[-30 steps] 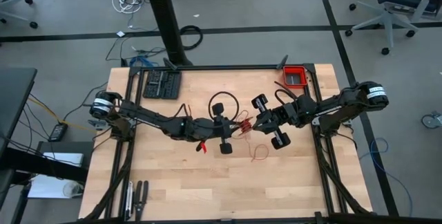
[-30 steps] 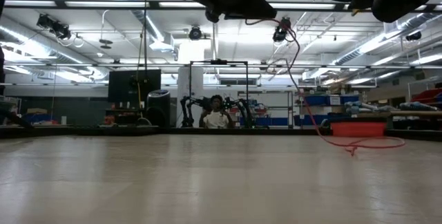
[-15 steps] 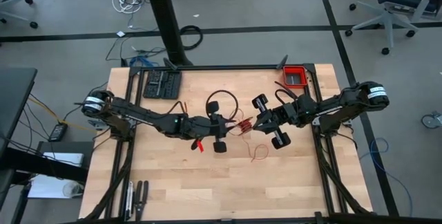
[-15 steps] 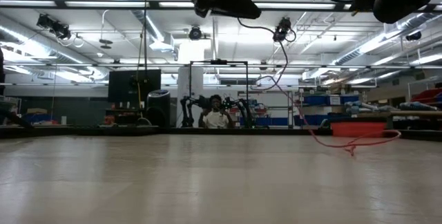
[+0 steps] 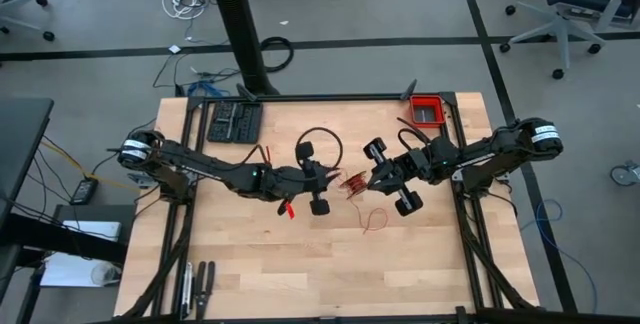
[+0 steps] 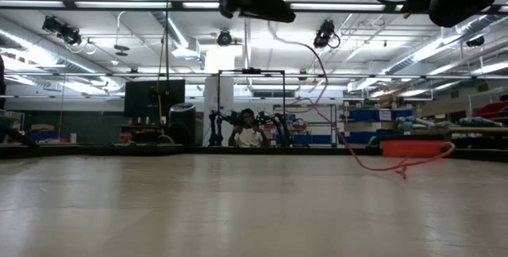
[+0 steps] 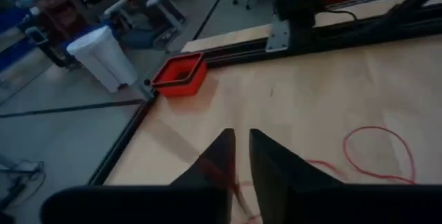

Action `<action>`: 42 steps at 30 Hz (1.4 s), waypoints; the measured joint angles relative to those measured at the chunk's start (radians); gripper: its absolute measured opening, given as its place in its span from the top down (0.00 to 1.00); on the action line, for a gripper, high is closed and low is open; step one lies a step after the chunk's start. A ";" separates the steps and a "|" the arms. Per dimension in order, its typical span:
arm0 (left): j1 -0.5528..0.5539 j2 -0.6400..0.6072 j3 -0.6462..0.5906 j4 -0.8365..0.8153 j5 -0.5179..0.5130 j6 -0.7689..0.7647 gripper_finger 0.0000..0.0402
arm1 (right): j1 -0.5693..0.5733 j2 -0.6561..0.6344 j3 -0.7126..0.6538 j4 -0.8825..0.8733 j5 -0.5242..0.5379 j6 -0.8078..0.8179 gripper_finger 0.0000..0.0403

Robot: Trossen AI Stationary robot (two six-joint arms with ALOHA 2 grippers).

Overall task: Coil cords
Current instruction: Coil the red wire on the black spool

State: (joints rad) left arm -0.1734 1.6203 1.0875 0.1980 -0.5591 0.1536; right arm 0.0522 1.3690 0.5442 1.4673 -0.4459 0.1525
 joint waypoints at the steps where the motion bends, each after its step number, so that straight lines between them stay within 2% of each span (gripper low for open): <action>1: 0.006 0.000 0.005 -0.004 -0.001 0.002 0.90 | 0.006 0.004 0.000 -0.003 0.001 0.024 0.99; 5: 0.024 0.000 0.048 -0.006 0.039 0.048 0.99 | 0.024 0.019 0.000 -0.026 0.004 0.097 0.99; 9: 0.030 0.002 0.084 -0.094 0.076 0.049 0.99 | 0.019 -0.001 -0.006 -0.073 0.002 0.098 0.99; 13: 0.021 0.002 0.105 -0.201 0.076 0.023 1.00 | -0.016 -0.082 -0.034 -0.126 0.044 0.078 0.99; 20: 0.001 0.003 0.104 -0.305 0.085 -0.032 1.00 | -0.056 -0.266 -0.102 -0.463 0.240 -0.009 0.99; 24: -0.011 0.003 0.104 -0.324 0.176 -0.032 1.00 | -0.062 -0.364 -0.105 -0.670 0.322 -0.031 0.99; 27: -0.017 0.003 0.104 -0.325 0.214 -0.022 1.00 | -0.062 -0.414 -0.105 -0.790 0.362 -0.034 0.99; 34: -0.017 -0.021 0.107 -0.346 0.235 0.000 1.00 | -0.062 -0.476 -0.105 -1.032 0.379 0.011 0.99; 37: -0.018 -0.028 0.118 -0.357 0.233 0.000 1.00 | -0.053 -0.478 -0.105 -1.033 0.378 0.019 0.99; 42: -0.010 -0.028 0.122 -0.347 0.169 0.002 1.00 | -0.035 -0.474 -0.103 -0.972 0.363 0.047 0.99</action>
State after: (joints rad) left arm -0.1836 1.5925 1.2098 -0.1486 -0.3903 0.1555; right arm 0.0173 0.8951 0.4412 0.4952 -0.0826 0.1993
